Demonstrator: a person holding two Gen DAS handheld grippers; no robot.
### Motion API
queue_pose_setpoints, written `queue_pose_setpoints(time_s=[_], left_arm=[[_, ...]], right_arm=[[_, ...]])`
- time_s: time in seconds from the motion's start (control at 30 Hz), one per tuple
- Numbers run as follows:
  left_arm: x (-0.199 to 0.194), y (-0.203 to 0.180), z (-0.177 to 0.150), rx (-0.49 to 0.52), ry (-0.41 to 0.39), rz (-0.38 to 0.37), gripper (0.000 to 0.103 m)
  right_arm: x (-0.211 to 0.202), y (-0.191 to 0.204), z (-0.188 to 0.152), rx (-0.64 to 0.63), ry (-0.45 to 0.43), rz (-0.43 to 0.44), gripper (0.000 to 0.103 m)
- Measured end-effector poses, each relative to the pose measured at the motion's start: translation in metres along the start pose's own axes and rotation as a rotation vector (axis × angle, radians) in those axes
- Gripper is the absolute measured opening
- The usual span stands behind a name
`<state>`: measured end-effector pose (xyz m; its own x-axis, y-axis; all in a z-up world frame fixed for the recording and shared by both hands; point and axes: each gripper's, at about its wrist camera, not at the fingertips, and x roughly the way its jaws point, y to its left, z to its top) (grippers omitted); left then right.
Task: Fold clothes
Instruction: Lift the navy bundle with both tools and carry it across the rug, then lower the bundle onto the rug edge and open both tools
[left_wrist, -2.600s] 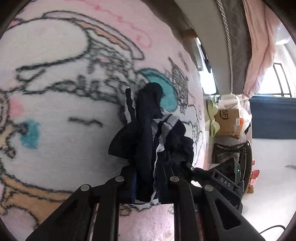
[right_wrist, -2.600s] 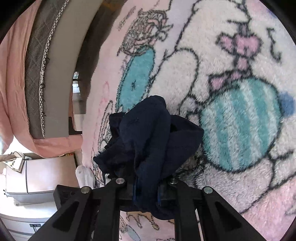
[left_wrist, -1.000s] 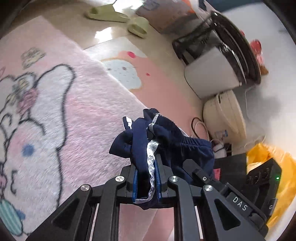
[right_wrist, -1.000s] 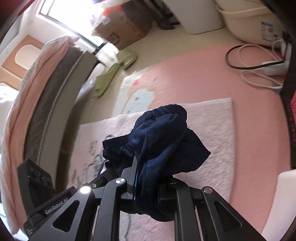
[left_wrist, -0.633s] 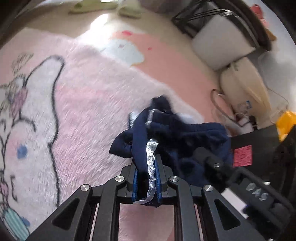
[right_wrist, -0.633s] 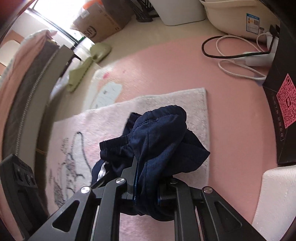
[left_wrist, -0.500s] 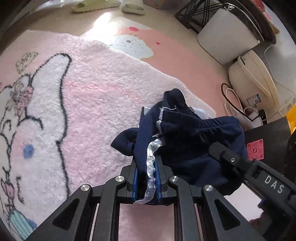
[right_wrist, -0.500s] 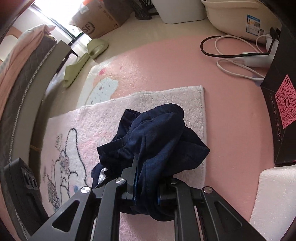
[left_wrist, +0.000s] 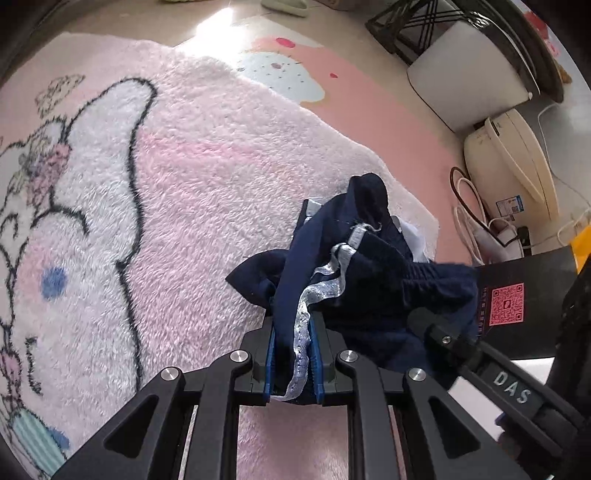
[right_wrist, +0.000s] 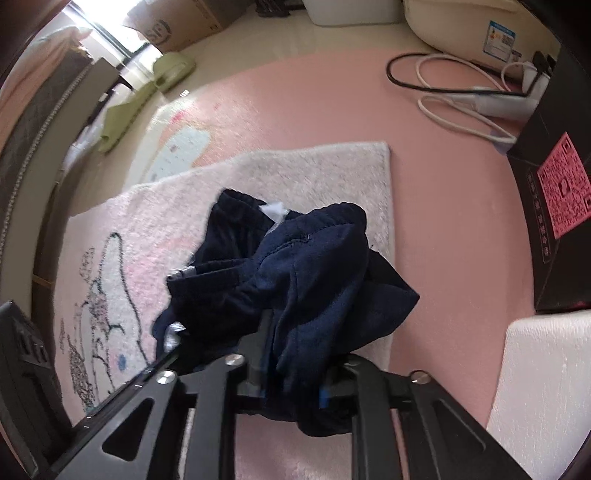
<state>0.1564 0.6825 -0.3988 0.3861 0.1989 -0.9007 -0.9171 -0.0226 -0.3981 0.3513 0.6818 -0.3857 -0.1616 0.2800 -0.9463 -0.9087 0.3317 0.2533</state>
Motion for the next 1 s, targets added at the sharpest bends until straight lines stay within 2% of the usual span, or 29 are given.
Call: queue_pose_setpoints(time_s=[0.03, 0.07, 0.1, 0.13, 0.23, 0.3, 0.33, 0.37, 0.47, 0.57, 0.77, 0.8, 0.87, 1.0], left_arm=[[0.0, 0.002, 0.001, -0.006, 0.011, 0.0, 0.014], [0.001, 0.005, 0.001, -0.015, 0.024, 0.005, 0.014], [0.001, 0.007, 0.001, -0.023, 0.036, 0.01, 0.015], [0.001, 0.009, 0.001, -0.032, 0.045, 0.015, 0.018], [-0.01, 0.015, 0.0, -0.07, 0.005, 0.014, 0.025], [-0.021, 0.018, 0.0, -0.089, -0.035, 0.011, 0.033], [-0.027, 0.02, 0.0, -0.102, -0.056, 0.007, 0.04], [-0.034, 0.023, 0.001, -0.126, -0.085, -0.016, 0.047], [-0.05, 0.035, 0.0, -0.217, -0.134, -0.09, 0.057], [-0.053, 0.048, 0.003, -0.293, -0.136, -0.121, 0.059], [-0.063, 0.053, -0.005, -0.294, -0.087, -0.151, 0.06], [-0.065, 0.053, -0.008, -0.29, -0.069, -0.158, 0.062], [-0.071, 0.053, -0.014, -0.274, -0.062, -0.16, 0.081], [-0.097, 0.062, -0.03, -0.297, -0.11, -0.179, 0.084]], right_arm=[[0.001, -0.001, -0.001, 0.003, 0.008, -0.029, 0.05], [0.002, -0.002, -0.002, 0.003, 0.016, -0.068, 0.061], [0.003, -0.003, -0.003, 0.004, 0.024, -0.106, 0.082], [0.004, -0.005, -0.005, 0.004, 0.033, -0.145, 0.086], [0.0, -0.009, -0.006, 0.026, 0.025, -0.199, 0.086], [-0.008, -0.009, -0.006, 0.034, 0.003, -0.227, 0.086], [-0.013, -0.007, -0.006, 0.034, -0.017, -0.232, 0.086], [-0.019, -0.005, -0.007, 0.036, -0.038, -0.227, 0.086], [-0.033, 0.004, -0.008, 0.029, -0.081, -0.212, 0.086], [-0.043, 0.017, -0.012, -0.005, -0.089, -0.198, 0.087], [-0.055, 0.043, -0.021, -0.061, -0.072, -0.165, 0.087], [-0.058, 0.047, -0.024, -0.069, -0.068, -0.152, 0.087], [-0.063, 0.055, -0.027, -0.089, -0.066, -0.14, 0.089], [-0.077, 0.069, -0.035, -0.127, -0.082, -0.159, 0.103]])
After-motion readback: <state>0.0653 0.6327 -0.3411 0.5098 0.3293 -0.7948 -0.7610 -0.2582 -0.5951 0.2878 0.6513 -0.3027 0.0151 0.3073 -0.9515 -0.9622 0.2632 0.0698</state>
